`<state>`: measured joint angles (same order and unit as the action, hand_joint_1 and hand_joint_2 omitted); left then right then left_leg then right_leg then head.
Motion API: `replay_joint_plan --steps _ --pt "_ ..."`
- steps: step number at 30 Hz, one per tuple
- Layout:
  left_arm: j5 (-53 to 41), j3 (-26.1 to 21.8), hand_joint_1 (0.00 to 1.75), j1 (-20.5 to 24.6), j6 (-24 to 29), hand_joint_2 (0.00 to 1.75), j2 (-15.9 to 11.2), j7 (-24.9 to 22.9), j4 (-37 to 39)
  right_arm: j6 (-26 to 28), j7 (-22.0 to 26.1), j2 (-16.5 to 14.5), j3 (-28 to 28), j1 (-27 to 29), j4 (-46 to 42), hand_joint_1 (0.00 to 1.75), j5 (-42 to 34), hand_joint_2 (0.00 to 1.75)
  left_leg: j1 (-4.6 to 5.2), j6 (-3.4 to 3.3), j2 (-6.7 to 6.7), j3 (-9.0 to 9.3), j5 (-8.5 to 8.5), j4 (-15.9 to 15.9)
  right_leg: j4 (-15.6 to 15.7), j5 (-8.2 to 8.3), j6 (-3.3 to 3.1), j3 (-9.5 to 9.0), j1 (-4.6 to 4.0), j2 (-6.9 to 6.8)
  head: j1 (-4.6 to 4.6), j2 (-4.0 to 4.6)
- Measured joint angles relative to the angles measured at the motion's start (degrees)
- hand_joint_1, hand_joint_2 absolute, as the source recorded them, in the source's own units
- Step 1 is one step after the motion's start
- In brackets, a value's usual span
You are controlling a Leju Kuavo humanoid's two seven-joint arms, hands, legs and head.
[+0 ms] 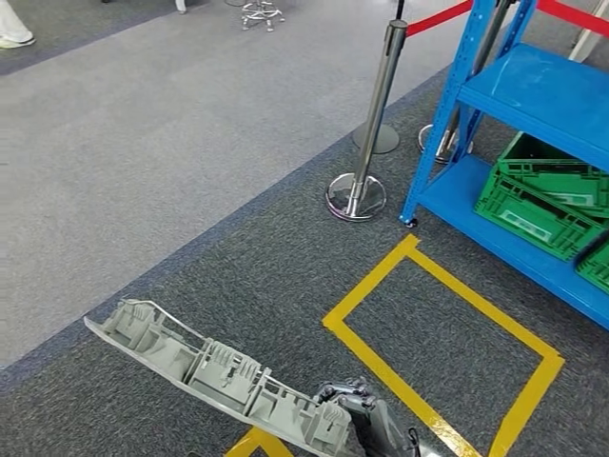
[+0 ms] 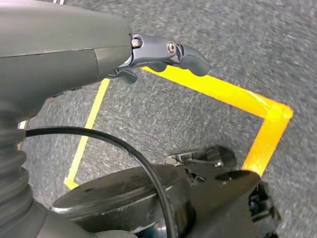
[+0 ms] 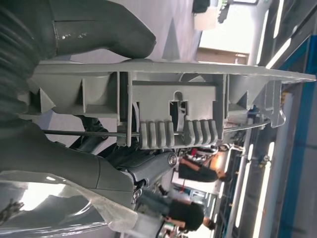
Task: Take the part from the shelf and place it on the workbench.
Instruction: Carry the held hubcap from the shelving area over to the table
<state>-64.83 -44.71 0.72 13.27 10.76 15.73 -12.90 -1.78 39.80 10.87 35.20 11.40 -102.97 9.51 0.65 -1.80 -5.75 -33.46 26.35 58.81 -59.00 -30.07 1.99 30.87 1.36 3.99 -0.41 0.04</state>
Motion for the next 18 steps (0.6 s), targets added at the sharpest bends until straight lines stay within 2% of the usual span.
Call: replay_joint_plan --steps 1,3,4,5,7,8,9,10,11,12,14,16,18 --pt "0.11 0.02 0.00 -0.05 0.33 1.75 0.04 0.16 0.00 0.02 0.00 -0.06 -0.01 -0.09 0.10 1.75 -0.04 1.75 -0.09 0.36 -0.59 -0.38 -0.12 0.15 0.50 -0.25 -0.03 -0.26 -0.04 0.36 -0.03 0.00" --pt "0.08 0.04 0.00 -0.22 1.12 1.75 0.04 0.78 0.00 0.05 -0.03 -0.22 -0.03 -0.20 0.24 1.75 -0.08 1.75 -0.34 1.06 -1.51 -0.97 -0.38 0.30 0.75 0.02 -0.43 -0.45 -0.06 -0.77 0.01 0.00" --pt "0.09 0.05 0.00 -0.29 1.68 1.75 0.04 1.24 -0.01 0.06 -0.03 -0.30 -0.03 -0.25 0.28 1.75 -0.09 1.75 -0.31 1.39 -0.94 -1.30 0.00 0.89 0.91 0.18 -0.76 -0.55 0.04 -1.47 -0.20 0.00" --pt "0.17 0.05 0.00 -0.29 2.30 1.75 0.03 1.76 -0.01 0.04 -0.02 -0.41 -0.03 -0.27 0.30 1.75 -0.09 1.75 -0.26 1.71 0.23 -1.98 0.98 2.39 1.11 0.30 -1.04 -0.69 0.17 -2.27 -0.44 0.00" --pt "0.43 0.04 0.00 -0.22 3.45 1.75 -0.04 2.87 -0.02 -0.05 0.02 -0.56 -0.04 -0.30 0.32 1.75 -0.15 1.75 -0.34 2.40 3.46 -4.78 4.45 8.66 1.31 0.31 -1.33 -0.88 0.18 -3.91 -0.96 0.00" --pt "0.52 0.04 0.00 -0.18 3.76 1.75 -0.11 3.31 -0.02 -0.12 0.02 -0.61 -0.05 -0.33 0.36 1.75 -0.19 1.75 -0.53 2.70 4.35 -6.48 6.06 12.38 1.30 0.26 -1.37 -0.89 0.13 -4.78 -1.01 0.00" --pt "0.57 0.03 0.00 -0.14 3.95 1.75 -0.20 3.64 -0.02 -0.20 0.01 -0.63 -0.07 -0.38 0.44 1.75 -0.25 1.75 -0.71 2.93 4.83 -7.65 6.89 15.07 1.29 0.20 -1.36 -0.91 0.10 -5.63 -1.02 0.00" --pt "0.57 0.03 0.00 -0.12 4.05 1.75 -0.28 3.83 -0.02 -0.31 -0.01 -0.67 -0.09 -0.44 0.53 1.75 -0.31 1.75 -0.88 3.10 5.10 -7.88 6.63 15.83 1.29 0.13 -1.33 -0.95 0.10 -6.43 -1.02 0.00" --pt "0.58 0.03 0.00 -0.13 4.12 1.75 -0.36 3.91 -0.02 -0.43 -0.02 -0.73 -0.11 -0.53 0.62 1.75 -0.36 1.75 -1.03 3.19 5.37 -6.99 5.34 14.33 1.29 0.04 -1.25 -1.04 0.13 -7.15 -1.02 0.00" --pt "0.61 0.02 0.00 -0.18 4.18 1.75 -0.44 3.92 -0.02 -0.60 -0.02 -0.79 -0.11 -0.66 0.68 1.75 -0.39 1.75 -1.14 3.20 5.91 -5.17 3.36 10.94 1.29 -0.08 -1.11 -1.20 0.16 -7.78 -1.03 0.00" --pt "0.81 -0.08 0.00 -0.30 4.27 1.75 -0.55 3.92 -0.01 -1.02 -0.01 -0.95 -0.10 -1.03 0.75 1.75 -0.35 1.75 -0.87 2.86 8.49 -1.45 0.72 3.62 1.24 -0.40 -0.59 -1.46 -0.03 -8.75 -1.11 0.00" --pt "1.31 -0.36 0.00 -0.29 4.35 1.75 -0.62 3.87 0.00 -1.56 0.00 -1.09 -0.08 -1.54 0.90 1.75 -0.24 1.75 -0.34 2.01 10.12 -0.34 0.50 0.68 1.30 -0.63 0.11 -1.60 -0.41 -9.78 -1.05 0.00" --pt "2.07 -1.01 0.00 -0.38 4.41 1.75 -0.70 3.78 -0.01 -2.24 -0.01 -1.31 -0.05 -2.29 1.18 1.75 -0.15 1.75 -0.25 1.01 9.12 -0.56 0.47 0.40 1.52 -0.84 0.79 -1.81 -0.51 -10.97 -0.90 0.01"
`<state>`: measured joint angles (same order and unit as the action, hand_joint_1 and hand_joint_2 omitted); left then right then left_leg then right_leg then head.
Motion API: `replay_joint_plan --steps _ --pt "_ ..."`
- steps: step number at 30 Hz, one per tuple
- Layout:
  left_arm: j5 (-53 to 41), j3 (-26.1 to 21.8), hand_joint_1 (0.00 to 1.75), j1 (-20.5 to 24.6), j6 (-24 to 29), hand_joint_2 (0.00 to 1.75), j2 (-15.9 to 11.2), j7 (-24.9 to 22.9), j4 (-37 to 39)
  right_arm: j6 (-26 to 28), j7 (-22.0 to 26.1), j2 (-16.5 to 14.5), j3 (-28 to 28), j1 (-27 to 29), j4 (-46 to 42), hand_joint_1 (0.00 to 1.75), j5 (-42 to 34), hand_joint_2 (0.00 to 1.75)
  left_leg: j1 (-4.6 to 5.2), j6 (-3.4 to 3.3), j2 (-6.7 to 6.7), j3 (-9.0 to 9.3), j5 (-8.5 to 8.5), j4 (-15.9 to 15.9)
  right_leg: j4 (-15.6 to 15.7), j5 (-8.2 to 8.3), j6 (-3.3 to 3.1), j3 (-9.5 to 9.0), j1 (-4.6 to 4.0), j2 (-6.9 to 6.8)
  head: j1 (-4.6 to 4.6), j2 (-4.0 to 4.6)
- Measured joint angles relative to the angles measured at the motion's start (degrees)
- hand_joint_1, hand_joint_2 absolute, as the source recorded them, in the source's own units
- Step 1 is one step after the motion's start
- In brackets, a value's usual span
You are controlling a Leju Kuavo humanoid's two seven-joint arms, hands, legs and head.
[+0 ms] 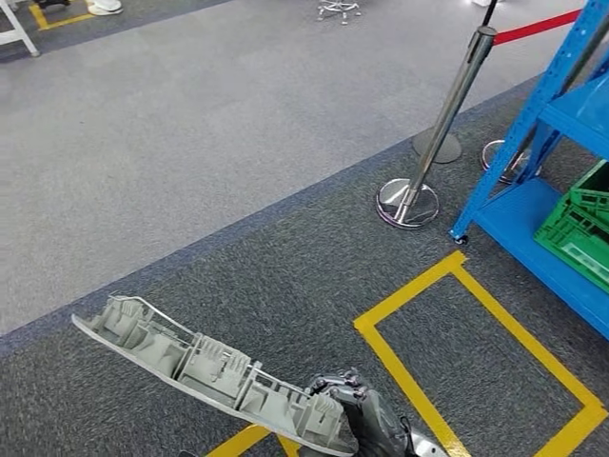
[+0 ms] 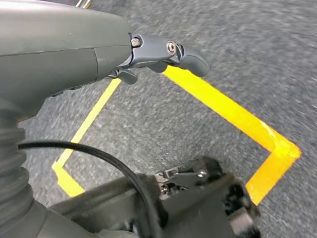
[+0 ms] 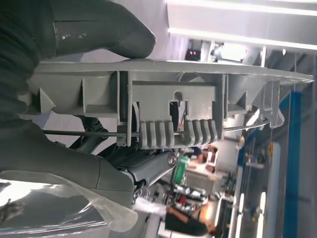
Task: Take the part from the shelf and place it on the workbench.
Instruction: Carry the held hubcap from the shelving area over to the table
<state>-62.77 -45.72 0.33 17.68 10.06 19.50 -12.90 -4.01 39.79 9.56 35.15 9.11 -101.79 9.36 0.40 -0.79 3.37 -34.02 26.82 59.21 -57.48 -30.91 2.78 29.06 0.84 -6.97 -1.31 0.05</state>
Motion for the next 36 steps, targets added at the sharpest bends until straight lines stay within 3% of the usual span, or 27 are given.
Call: replay_joint_plan --steps 1,3,5,6,7,8,9,11,13,15,16,18,19,21,22,23,25,27,28,29,31,33,35,36 --pt "0.44 -0.38 0.00 -0.10 0.04 1.75 -0.04 -0.03 -0.01 -0.42 -0.01 -0.15 0.01 -0.45 0.19 1.75 0.04 1.75 -0.08 -0.43 -0.66 0.06 -0.11 -0.21 -0.29 -0.48 0.26 0.04 0.09 0.40 0.14 0.01" --pt "1.22 -1.14 0.00 -0.13 0.15 1.75 -0.10 -0.08 -0.02 -1.26 -0.01 -0.57 0.02 -1.08 0.55 1.75 0.01 1.75 -0.25 -1.28 -1.98 0.22 -0.41 -0.59 -4.03 -2.93 0.44 1.73 0.30 3.12 0.55 0.01" --pt "2.04 -1.99 0.00 -0.04 0.24 1.75 -0.13 -0.11 -0.02 -2.01 0.01 -1.07 0.03 -1.48 1.04 1.75 -0.02 1.75 -0.04 -1.75 -3.41 0.18 -0.48 -0.61 -11.79 -6.22 0.22 5.60 0.26 6.01 0.89 0.00" --pt "2.42 -2.46 0.00 0.00 0.26 1.75 -0.13 -0.11 -0.02 -2.31 0.00 -1.28 0.04 -1.63 1.34 1.75 -0.02 1.75 0.11 -1.85 -4.21 0.19 -0.49 -0.60 -15.11 -7.03 0.08 7.52 0.17 6.56 0.96 0.00" --pt "2.82 -2.89 0.00 -0.01 0.28 1.75 -0.12 -0.11 -0.01 -2.55 -0.02 -1.45 0.04 -1.78 1.63 1.75 0.04 1.75 0.26 -1.90 -5.01 0.24 -0.48 -0.59 -16.58 -6.73 -0.11 8.66 0.04 6.79 0.94 0.00" --pt "3.21 -3.35 0.00 -0.01 0.30 1.75 -0.12 -0.12 -0.01 -2.75 -0.03 -1.63 0.04 -1.91 1.89 1.75 0.10 1.75 0.38 -1.92 -5.85 0.35 -0.48 -0.58 -15.75 -5.27 -0.35 8.74 -0.10 6.99 0.93 -0.01" --pt "3.64 -3.85 0.00 -0.01 0.31 1.75 -0.10 -0.13 -0.01 -2.96 -0.03 -1.81 0.04 -2.03 2.10 1.75 0.17 1.75 0.45 -1.92 -6.68 0.50 -0.47 -0.57 -12.86 -2.99 -0.66 7.81 -0.22 7.39 0.94 -0.01" --pt "4.57 -4.85 0.00 0.07 0.32 1.75 0.00 -0.14 -0.01 -3.23 -0.03 -2.20 0.04 -2.35 2.40 1.75 0.32 1.75 0.51 -1.84 -8.21 0.57 -0.44 -0.44 -5.24 1.00 -1.27 4.92 -0.27 9.77 0.91 -0.01" --pt "5.53 -5.90 0.00 0.19 0.34 1.75 0.15 -0.14 -0.01 -3.44 0.00 -2.57 0.03 -2.75 2.62 1.75 0.48 1.75 0.38 -1.44 -9.44 0.07 -0.56 -0.28 -1.34 1.94 -1.60 3.17 -0.29 11.54 0.90 -0.01" --pt "6.22 -6.98 0.00 0.14 0.41 1.75 0.30 -0.15 -0.01 -3.59 0.00 -2.90 0.00 -3.10 2.82 1.75 0.68 1.75 0.16 -0.76 -10.46 -0.46 -0.80 -0.25 -0.72 1.88 -1.92 2.67 -0.37 10.84 0.90 -0.01" --pt "6.46 -7.44 0.00 0.08 0.45 1.75 0.39 -0.17 -0.01 -3.64 -0.02 -3.08 -0.02 -3.20 2.90 1.75 0.80 1.75 0.17 -0.41 -9.99 -0.62 -0.64 0.03 -0.44 2.03 -2.19 2.49 -0.31 10.21 0.86 -0.01" --pt "6.96 -8.21 0.00 0.19 0.50 1.75 0.53 -0.19 -0.01 -3.66 0.00 -3.43 -0.08 -3.25 2.95 1.75 0.95 1.75 0.23 0.29 -7.39 -1.92 1.23 3.03 0.14 2.20 -2.72 1.95 -0.10 8.66 0.53 -0.01" --pt "7.33 -8.58 0.00 0.33 0.49 1.75 0.64 -0.20 -0.01 -3.66 0.02 -3.56 -0.10 -3.23 2.95 1.75 0.98 1.75 0.11 0.68 -5.74 -3.35 2.90 6.17 0.23 2.14 -2.88 1.76 -0.14 7.82 0.38 -0.01" --pt "8.30 -9.45 0.00 0.62 0.21 1.75 0.84 -0.20 0.00 -3.66 0.03 -3.69 -0.16 -3.17 2.95 1.75 1.02 1.75 -0.38 1.34 -4.35 -6.79 5.81 13.18 0.23 1.94 -3.00 1.62 -0.21 6.12 0.28 0.00" --pt "8.87 -9.92 0.00 0.70 -0.03 1.75 0.93 -0.20 0.01 -3.71 0.02 -3.70 -0.21 -3.13 2.95 1.75 1.05 1.75 -0.64 1.59 -4.12 -7.69 6.07 14.97 0.22 1.82 -2.96 1.57 -0.22 5.32 0.24 0.00" --pt "9.48 -10.44 0.00 0.73 -0.23 1.75 1.10 -0.20 0.00 -3.88 0.00 -3.70 -0.26 -3.11 2.95 1.75 1.06 1.75 -0.86 1.76 -3.94 -7.51 5.26 14.61 0.21 1.70 -2.87 1.47 -0.22 4.61 0.25 0.00" --pt "10.57 -11.49 0.00 0.94 0.04 1.75 1.65 -0.19 -0.01 -4.50 0.00 -3.73 -0.34 -3.20 2.96 1.75 1.00 1.75 -1.10 1.85 -2.75 -4.18 1.60 8.19 0.21 1.40 -2.52 1.07 -0.22 3.39 0.23 -0.01" --pt "11.13 -12.41 0.00 1.67 0.84 1.75 2.62 -0.19 -0.01 -5.03 0.01 -3.79 -0.37 -3.47 2.97 1.75 0.94 1.75 -0.63 1.33 -0.37 -0.95 -0.49 1.68 0.15 1.03 -1.93 0.76 -0.50 2.30 0.23 -0.01" --pt "11.22 -12.75 0.00 2.06 1.09 1.75 3.08 -0.20 -0.01 -5.14 0.01 -3.83 -0.36 -3.64 2.98 1.75 0.94 1.75 -0.37 0.92 0.39 -0.33 -0.64 0.19 0.16 0.86 -1.62 0.67 -0.65 1.77 0.27 -0.01" --pt "11.27 -13.01 0.00 2.35 1.19 1.75 3.47 -0.20 0.00 -5.16 0.01 -3.86 -0.35 -3.78 3.00 1.75 0.95 1.75 -0.09 0.45 0.39 -0.36 -0.40 -0.08 0.22 0.76 -1.32 0.59 -0.76 1.25 0.33 -0.01" --pt "11.63 -13.45 0.00 2.53 1.20 1.75 3.84 -0.05 0.01 -5.12 0.00 -3.95 -0.35 -4.02 3.06 1.75 0.99 1.75 -0.10 -0.41 -0.83 -0.35 -0.53 -0.37 0.29 0.40 -0.64 0.30 -0.60 0.74 0.42 -0.01" --pt "12.57 -14.09 0.00 2.69 1.31 1.75 3.99 0.58 -0.01 -4.85 0.01 -4.03 -0.38 -4.07 3.10 1.75 1.02 1.75 -0.27 -1.27 -2.01 -0.01 -0.75 -0.79 -2.17 -1.39 -0.18 1.31 -0.34 2.88 0.66 -0.01" --pt "13.97 -15.00 0.00 2.92 1.50 1.75 4.11 1.74 -0.02 -4.33 0.03 -4.00 -0.40 -3.78 3.10 1.75 1.01 1.75 -0.26 -1.85 -3.29 0.10 -0.81 -0.91 -9.38 -4.81 -0.14 5.01 -0.23 5.82 0.98 0.01" --pt "14.66 -15.50 0.00 2.99 1.45 1.75 4.16 2.35 -0.02 -4.07 0.02 -3.97 -0.41 -3.50 3.10 1.75 0.99 1.75 -0.16 -1.98 -4.01 0.09 -0.80 -0.90 -13.36 -6.15 -0.17 7.24 -0.25 6.46 1.04 0.01"
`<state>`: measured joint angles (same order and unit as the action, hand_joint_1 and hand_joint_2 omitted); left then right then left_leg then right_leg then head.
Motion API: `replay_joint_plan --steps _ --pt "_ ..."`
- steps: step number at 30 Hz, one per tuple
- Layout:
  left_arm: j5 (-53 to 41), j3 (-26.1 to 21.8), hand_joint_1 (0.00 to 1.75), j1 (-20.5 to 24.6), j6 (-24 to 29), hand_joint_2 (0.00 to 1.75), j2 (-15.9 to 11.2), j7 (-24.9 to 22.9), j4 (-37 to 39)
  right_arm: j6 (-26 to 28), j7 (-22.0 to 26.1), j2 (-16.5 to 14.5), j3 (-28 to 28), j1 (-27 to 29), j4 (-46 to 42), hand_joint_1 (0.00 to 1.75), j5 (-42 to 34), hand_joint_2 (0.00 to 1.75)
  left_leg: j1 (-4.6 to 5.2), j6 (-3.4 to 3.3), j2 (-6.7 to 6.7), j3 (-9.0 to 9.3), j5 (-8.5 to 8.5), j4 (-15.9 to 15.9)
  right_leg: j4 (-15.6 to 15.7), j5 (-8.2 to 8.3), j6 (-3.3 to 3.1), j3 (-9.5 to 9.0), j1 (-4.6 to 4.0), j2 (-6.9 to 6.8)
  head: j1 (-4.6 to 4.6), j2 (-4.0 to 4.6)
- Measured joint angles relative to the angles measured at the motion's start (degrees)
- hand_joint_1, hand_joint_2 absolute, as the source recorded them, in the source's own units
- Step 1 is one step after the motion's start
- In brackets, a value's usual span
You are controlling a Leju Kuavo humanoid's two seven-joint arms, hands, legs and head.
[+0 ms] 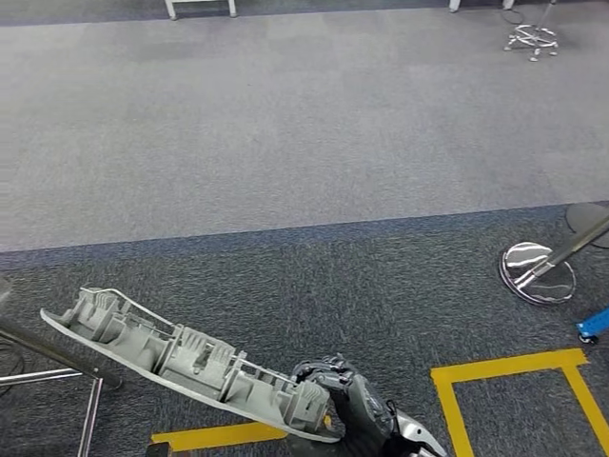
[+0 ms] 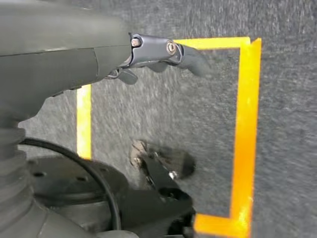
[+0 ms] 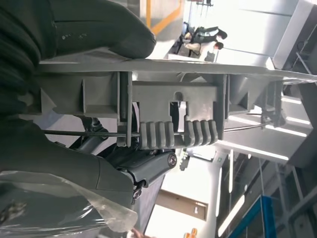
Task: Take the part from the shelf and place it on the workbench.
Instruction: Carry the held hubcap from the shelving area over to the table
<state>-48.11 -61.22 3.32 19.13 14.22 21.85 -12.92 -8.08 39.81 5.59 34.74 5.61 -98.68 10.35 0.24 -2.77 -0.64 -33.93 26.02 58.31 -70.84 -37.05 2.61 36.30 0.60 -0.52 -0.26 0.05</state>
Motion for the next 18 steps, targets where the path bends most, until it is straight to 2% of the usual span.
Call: replay_joint_plan --steps 1,2,3,4,5,6,7,8,10,11,12,14,15,16,17,18 --pt "0.69 -0.53 0.00 0.01 -0.28 1.75 0.05 0.55 0.01 0.25 -0.01 0.08 -0.02 0.32 0.00 1.75 -0.02 1.75 0.11 -0.08 -0.75 0.04 0.03 0.01 -2.73 -0.47 -0.04 1.72 -0.02 0.31 -0.01 0.00" --pt "1.27 -1.07 0.00 0.01 -0.73 1.75 0.09 0.97 0.01 0.45 -0.03 0.17 -0.03 0.61 -0.01 1.75 -0.03 1.75 0.20 -0.11 -1.51 0.12 0.07 0.03 -3.33 0.24 -0.13 2.47 -0.03 0.45 -0.01 -0.01" --pt "1.80 -1.57 0.00 0.00 -1.39 1.75 0.13 1.28 0.01 0.63 -0.03 0.27 -0.04 0.87 -0.03 1.75 -0.09 1.75 0.26 -0.12 -2.32 0.24 0.10 0.06 -1.57 2.09 -0.26 2.08 -0.03 0.64 -0.01 -0.01" --pt "2.22 -2.02 0.00 0.00 -2.13 1.75 0.17 1.47 0.02 0.80 -0.03 0.36 -0.04 1.05 -0.07 1.75 -0.17 1.75 0.28 -0.07 -3.10 0.37 0.15 0.09 2.05 4.58 -0.42 0.74 0.01 1.21 -0.01 -0.01" --pt "2.52 -2.45 0.00 0.02 -2.76 1.75 0.23 1.49 0.01 0.95 -0.03 0.45 -0.04 1.13 -0.12 1.75 -0.28 1.75 0.33 0.03 -3.84 0.43 0.22 0.17 6.04 6.61 -0.60 -0.89 0.08 2.52 0.00 -0.01" --pt "2.74 -2.83 0.00 0.07 -3.26 1.75 0.30 1.39 0.01 1.07 0.00 0.53 -0.04 1.18 -0.19 1.75 -0.42 1.75 0.37 0.19 -4.52 0.37 0.30 0.33 9.58 7.98 -0.73 -2.50 0.22 3.73 -0.04 -0.01" --pt "2.89 -3.14 0.00 0.10 -3.55 1.75 0.37 1.21 0.02 1.16 0.02 0.63 -0.04 1.20 -0.26 1.75 -0.52 1.75 0.34 0.45 -5.10 0.19 0.30 0.43 11.74 8.53 -0.83 -3.54 0.26 4.72 -0.04 -0.01" --pt "2.99 -3.41 0.00 0.09 -3.66 1.75 0.43 0.93 0.02 1.24 0.03 0.72 -0.04 1.18 -0.31 1.75 -0.59 1.75 0.26 0.77 -5.65 -0.03 0.24 0.48 12.55 8.41 -0.96 -4.02 0.25 5.20 -0.05 -0.01" --pt "2.86 -3.74 0.00 -0.09 -3.69 1.75 0.50 0.27 0.02 1.31 -0.01 0.85 -0.07 1.12 -0.37 1.75 -0.61 1.75 0.01 1.39 -6.47 -0.38 0.14 0.52 12.97 8.51 -1.36 -4.42 0.20 4.18 -0.02 -0.01" --pt "2.71 -3.88 0.00 -0.17 -3.69 1.75 0.53 -0.02 0.03 1.33 -0.02 0.90 -0.09 1.07 -0.38 1.75 -0.60 1.75 0.04 1.65 -5.82 -0.59 0.52 1.02 13.23 8.59 -1.66 -4.65 0.25 3.50 -0.10 -0.01" --pt "2.57 -4.01 0.00 -0.18 -3.71 1.75 0.56 -0.25 0.03 1.33 -0.02 0.95 -0.11 1.07 -0.43 1.75 -0.61 1.75 0.10 1.91 -4.61 -1.21 1.45 2.45 13.50 8.64 -1.93 -4.91 0.31 2.70 -0.22 -0.01" --pt "2.43 -4.22 0.00 -0.08 -4.07 1.75 0.60 -0.45 0.04 1.33 0.02 1.05 -0.14 1.09 -0.51 1.75 -0.69 1.75 0.08 2.46 -1.54 -3.95 4.73 8.51 13.77 8.53 -2.36 -5.28 0.25 1.01 -0.45 -0.01" --pt "2.41 -4.29 0.00 -0.06 -4.67 1.75 0.60 -0.50 0.05 1.33 0.02 1.11 -0.14 1.11 -0.55 1.75 -0.79 1.75 -0.11 2.73 -0.80 -5.78 6.38 12.31 13.77 8.42 -2.49 -5.35 0.19 0.14 -0.48 -0.01" --pt "2.42 -4.34 0.00 -0.08 -5.60 1.75 0.58 -0.51 0.05 1.32 0.01 1.19 -0.14 1.13 -0.56 1.75 -0.90 1.75 -0.32 2.96 -0.41 -7.16 7.29 15.16 13.76 8.30 -2.54 -5.41 0.15 -0.71 -0.49 -0.01" --pt "2.44 -4.39 0.00 -0.13 -6.70 1.75 0.57 -0.51 0.06 1.31 0.00 1.26 -0.14 1.15 -0.57 1.75 -1.02 1.75 -0.56 3.16 -0.17 -7.74 7.17 16.29 13.75 8.19 -2.52 -5.48 0.14 -1.49 -0.49 -0.01" --pt "2.44 -4.44 0.00 -0.17 -7.90 1.75 0.56 -0.51 0.07 1.26 -0.01 1.34 -0.14 1.17 -0.60 1.75 -1.16 1.75 -0.77 3.32 0.11 -7.13 5.92 15.03 13.74 8.04 -2.42 -5.62 0.14 -2.21 -0.50 -0.01"
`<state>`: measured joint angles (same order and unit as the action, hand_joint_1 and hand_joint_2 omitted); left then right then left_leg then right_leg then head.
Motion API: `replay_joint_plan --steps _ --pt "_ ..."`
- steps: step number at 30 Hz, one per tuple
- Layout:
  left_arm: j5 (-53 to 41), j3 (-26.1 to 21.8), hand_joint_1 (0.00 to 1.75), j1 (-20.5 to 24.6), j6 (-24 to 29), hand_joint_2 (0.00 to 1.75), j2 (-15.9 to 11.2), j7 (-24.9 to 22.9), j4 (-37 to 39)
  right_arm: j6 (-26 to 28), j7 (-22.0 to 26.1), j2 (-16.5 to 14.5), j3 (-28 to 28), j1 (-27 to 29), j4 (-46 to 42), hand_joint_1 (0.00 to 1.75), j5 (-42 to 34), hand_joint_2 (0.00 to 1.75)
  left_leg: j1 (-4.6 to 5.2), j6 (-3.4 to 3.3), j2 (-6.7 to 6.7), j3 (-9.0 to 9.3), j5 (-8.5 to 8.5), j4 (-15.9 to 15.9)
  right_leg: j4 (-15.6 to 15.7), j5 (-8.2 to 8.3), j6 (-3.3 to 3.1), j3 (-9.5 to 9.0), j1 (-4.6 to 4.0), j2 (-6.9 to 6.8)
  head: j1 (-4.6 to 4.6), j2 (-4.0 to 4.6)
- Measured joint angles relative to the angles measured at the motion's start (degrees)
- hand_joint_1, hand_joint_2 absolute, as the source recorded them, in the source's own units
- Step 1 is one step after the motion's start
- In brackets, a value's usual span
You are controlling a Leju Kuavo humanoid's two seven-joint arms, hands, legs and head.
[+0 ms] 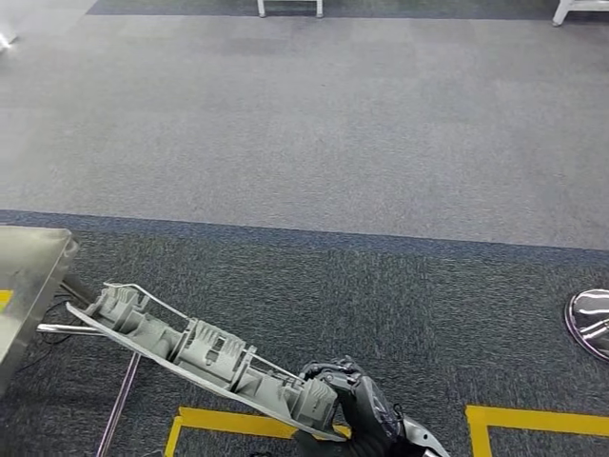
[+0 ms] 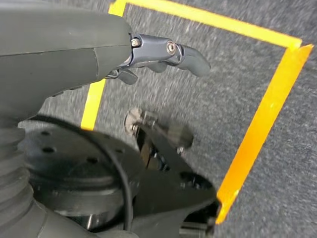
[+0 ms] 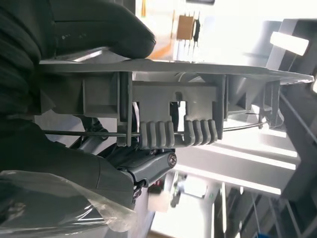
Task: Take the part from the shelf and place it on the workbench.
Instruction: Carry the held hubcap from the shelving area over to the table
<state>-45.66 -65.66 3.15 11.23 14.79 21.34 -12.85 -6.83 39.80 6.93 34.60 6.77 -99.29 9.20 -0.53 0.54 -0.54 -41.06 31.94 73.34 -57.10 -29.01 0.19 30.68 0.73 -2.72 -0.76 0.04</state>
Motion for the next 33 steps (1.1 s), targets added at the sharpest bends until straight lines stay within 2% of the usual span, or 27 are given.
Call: replay_joint_plan --steps 1,3,5,7,8,10,11,13,14,15,16,17,18,19,20,21,22,23,24,25,26,27,28,29,30,31,33 --pt "-0.05 -0.03 0.00 -0.03 -1.14 1.75 -0.02 0.03 0.00 -0.07 0.00 0.07 0.02 0.00 -0.03 1.75 -0.15 1.75 -0.17 0.09 0.54 1.59 -1.97 -3.15 -0.01 -0.17 0.16 -0.22 0.01 -0.65 -0.01 0.00" --pt "-0.37 -0.05 0.00 0.03 -3.50 1.75 -0.01 0.55 0.03 -0.22 0.01 0.20 0.09 -0.02 -0.19 1.75 -0.52 1.75 -0.03 -0.04 2.89 5.40 -4.89 -10.69 -0.10 -0.65 0.72 -0.68 -0.18 -1.81 -0.03 0.00" --pt "-0.52 -0.04 0.00 0.10 -6.15 1.75 -0.03 1.85 0.06 -0.24 0.02 0.40 0.14 -0.05 -0.43 1.75 -0.89 1.75 0.41 -0.64 4.31 6.84 -5.26 -13.92 -0.17 -1.03 1.38 -0.91 -0.46 -2.83 0.09 0.00" --pt "-0.23 -0.05 0.00 -0.02 -9.17 1.75 -0.27 2.70 0.07 -0.28 0.01 0.66 0.13 -0.14 -0.81 1.75 -1.27 1.75 0.57 -1.43 3.37 6.67 -5.16 -14.09 -0.09 -1.36 2.01 -1.07 -0.45 -3.72 0.25 0.00" --pt "-0.07 -0.06 0.00 -0.16 -10.96 1.75 -0.63 2.65 0.07 -0.38 0.00 0.82 0.13 -0.25 -1.03 1.75 -1.46 1.75 0.52 -1.77 2.79 6.73 -5.19 -14.21 -0.41 -1.83 2.32 -1.01 -0.33 -3.22 0.37 0.01" --pt "0.08 -0.05 0.00 -0.44 -15.52 1.75 -1.92 1.84 0.09 -0.66 0.03 1.23 0.13 -0.38 -1.51 1.75 -1.85 1.75 0.33 -2.49 1.67 6.94 -5.30 -14.46 -4.00 -4.16 2.68 0.62 -0.12 -0.52 0.72 0.01" --pt "0.15 -0.04 0.00 -0.63 -17.86 1.75 -2.80 1.25 0.10 -0.79 0.05 1.49 0.13 -0.40 -1.68 1.75 -1.98 1.75 0.35 -2.74 1.13 6.96 -5.28 -14.46 -7.62 -5.89 2.68 2.36 -0.09 1.09 0.95 0.01" --pt "0.38 -0.04 0.00 -1.21 -21.67 1.75 -4.89 0.03 0.11 -1.03 0.05 2.10 0.13 -0.27 -1.91 1.75 -2.20 1.75 0.48 -3.06 -0.21 7.02 -5.24 -14.45 -15.45 -8.51 2.51 6.65 -0.14 2.39 1.14 0.00" --pt "0.60 -0.07 0.00 -1.57 -22.69 1.75 -5.81 -0.64 0.11 -1.30 0.02 2.39 0.12 -0.22 -1.95 1.75 -2.34 1.75 0.55 -3.12 -0.96 7.08 -5.21 -14.44 -17.29 -8.42 2.37 7.98 -0.16 2.57 1.15 0.00" --pt "0.86 -0.16 0.00 -1.91 -23.26 1.75 -6.65 -1.46 0.10 -1.70 -0.02 2.64 0.10 -0.23 -1.98 1.75 -2.53 1.75 0.61 -3.14 -1.78 7.18 -5.19 -14.43 -16.76 -7.09 2.17 8.24 -0.17 2.71 1.15 0.00" --pt "1.12 -0.28 0.00 -2.15 -23.43 1.75 -7.19 -2.28 0.10 -2.18 -0.03 2.81 0.09 -0.36 -1.98 1.75 -2.74 1.75 0.63 -3.13 -2.60 7.30 -5.16 -14.42 -13.95 -4.85 1.90 7.36 -0.17 3.05 1.13 0.00" --pt "1.31 -0.43 0.00 -2.28 -23.44 1.75 -7.62 -3.05 0.09 -2.66 -0.03 2.93 0.09 -0.56 -1.98 1.75 -2.91 1.75 0.62 -3.09 -3.41 7.39 -5.12 -14.42 -9.93 -2.37 1.60 5.85 -0.15 3.99 1.14 0.00" --pt "1.40 -0.57 0.00 -2.29 -23.30 1.75 -7.92 -3.60 0.09 -3.01 -0.02 2.99 0.11 -0.80 -1.98 1.75 -3.01 1.75 0.66 -2.96 -4.20 7.37 -5.07 -14.32 -6.07 -0.56 1.29 4.25 -0.05 5.55 1.09 0.00" --pt "1.41 -0.64 0.00 -2.25 -23.12 1.75 -8.11 -3.90 0.09 -3.21 0.02 3.02 0.13 -1.01 -2.00 1.75 -3.08 1.75 0.58 -2.73 -4.97 7.19 -5.08 -14.24 -3.23 0.39 1.15 2.94 0.01 6.89 1.10 0.00" --pt "1.37 -0.68 0.00 -2.22 -22.92 1.75 -8.26 -4.11 0.09 -3.32 0.04 3.05 0.14 -1.15 -2.02 1.75 -3.11 1.75 0.44 -2.41 -5.68 6.94 -5.14 -14.18 -1.69 0.61 1.08 2.16 0.01 7.88 1.10 0.00" --pt "1.33 -0.72 0.00 -2.26 -22.76 1.75 -8.39 -4.22 0.09 -3.36 0.04 3.08 0.15 -1.28 -2.04 1.75 -3.13 1.75 0.27 -1.99 -6.40 6.69 -5.25 -14.16 -1.23 0.39 1.05 1.81 -0.03 8.10 1.11 0.00" --pt "1.30 -0.76 0.00 -2.38 -22.58 1.75 -8.56 -4.31 0.09 -3.37 0.03 3.10 0.15 -1.40 -2.07 1.75 -3.13 1.75 0.10 -1.58 -7.10 6.50 -5.39 -14.25 -0.93 0.39 1.00 1.54 -0.07 7.49 1.12 0.00" --pt "1.21 -0.82 0.00 -2.51 -22.28 1.75 -8.70 -4.40 0.09 -3.38 -0.01 3.12 0.13 -1.51 -2.08 1.75 -3.09 1.75 0.08 -1.25 -6.82 6.40 -5.27 -14.08 -0.61 0.51 0.80 1.30 -0.04 6.76 1.11 0.00" --pt "1.01 -0.88 0.00 -2.60 -21.75 1.75 -8.82 -4.61 0.09 -3.38 -0.01 3.13 0.11 -1.60 -2.09 1.75 -3.05 1.75 0.16 -0.96 -5.72 6.10 -4.72 -13.34 -0.26 0.60 0.53 0.97 0.04 5.94 0.99 0.00" --pt "0.67 -0.94 0.00 -2.60 -20.90 1.75 -8.91 -4.94 0.09 -3.38 0.01 3.13 0.09 -1.62 -2.10 1.75 -3.03 1.75 0.25 -0.68 -4.12 5.32 -3.54 -11.48 0.07 0.66 0.25 0.64 0.12 5.01 0.89 0.00" --pt "0.20 -0.98 0.00 -2.57 -19.82 1.75 -8.92 -5.41 0.09 -3.38 0.04 3.13 0.07 -1.62 -2.11 1.75 -2.99 1.75 0.23 -0.43 -2.23 4.02 -1.86 -8.51 0.24 0.61 0.04 0.39 0.12 4.06 0.80 0.00" --pt "-0.32 -0.99 0.00 -2.54 -18.68 1.75 -8.89 -5.88 0.09 -3.37 0.05 3.13 0.05 -1.59 -2.11 1.75 -2.93 1.75 0.14 -0.12 -1.06 2.29 -0.06 -4.82 0.27 0.48 -0.11 0.25 0.07 3.15 0.72 0.01" --pt "-0.93 -0.99 0.00 -2.54 -17.50 1.75 -8.83 -6.34 0.09 -3.35 0.04 3.13 0.03 -1.55 -2.10 1.75 -2.83 1.75 -0.01 0.17 -0.54 0.61 1.32 -1.36 0.26 0.35 -0.16 0.18 0.04 2.23 0.73 0.01" --pt "-1.59 -0.97 0.00 -2.64 -16.30 1.75 -8.74 -6.76 0.09 -3.34 0.01 3.13 0.01 -1.50 -2.10 1.75 -2.69 1.75 -0.18 0.41 -0.29 -0.38 1.76 0.69 0.24 0.21 -0.14 0.11 0.04 1.42 0.70 0.01" --pt "-2.22 -0.92 0.00 -2.80 -15.17 1.75 -8.67 -7.11 0.09 -3.36 -0.01 3.13 -0.01 -1.44 -2.09 1.75 -2.56 1.75 -0.33 0.60 -0.10 -0.40 1.14 0.78 0.23 0.08 -0.06 0.00 0.04 0.67 0.72 0.01" --pt "-2.84 -0.85 0.00 -2.96 -14.09 1.75 -8.60 -7.49 0.09 -3.42 -0.02 3.13 -0.02 -1.39 -2.09 1.75 -2.46 1.75 -0.45 0.71 0.18 0.73 -0.47 -1.39 0.22 -0.08 0.07 -0.18 0.05 0.01 0.70 0.00" --pt "-4.00 -0.63 0.00 -3.12 -12.43 1.75 -8.41 -8.19 0.09 -3.64 -0.01 3.12 -0.02 -1.34 -2.09 1.75 -2.32 1.75 -0.35 0.67 1.95 4.73 -4.01 -9.01 0.18 -0.52 0.55 -0.70 -0.06 -1.20 0.68 0.00"
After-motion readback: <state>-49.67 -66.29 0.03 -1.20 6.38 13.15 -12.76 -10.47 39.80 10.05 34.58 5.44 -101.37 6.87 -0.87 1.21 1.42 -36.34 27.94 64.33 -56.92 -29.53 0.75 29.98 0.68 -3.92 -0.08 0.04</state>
